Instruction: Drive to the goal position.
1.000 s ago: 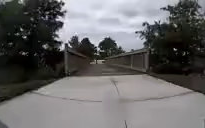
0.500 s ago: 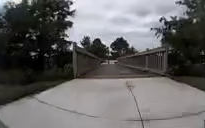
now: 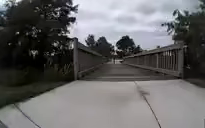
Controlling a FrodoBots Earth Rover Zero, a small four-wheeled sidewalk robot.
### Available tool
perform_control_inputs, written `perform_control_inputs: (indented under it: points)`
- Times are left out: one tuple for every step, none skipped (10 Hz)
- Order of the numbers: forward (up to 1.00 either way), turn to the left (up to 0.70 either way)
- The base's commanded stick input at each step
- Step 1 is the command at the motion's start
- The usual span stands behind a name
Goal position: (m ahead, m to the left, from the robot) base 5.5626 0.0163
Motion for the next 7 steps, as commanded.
perform_control_inputs:
  points:
    - [0.85,0.0]
    - [0.85,0.0]
    - [0.85,0.0]
    - [0.85,0.0]
    - [0.85,0.0]
    - [0.85,-0.09]
    - [0.85,-0.34]
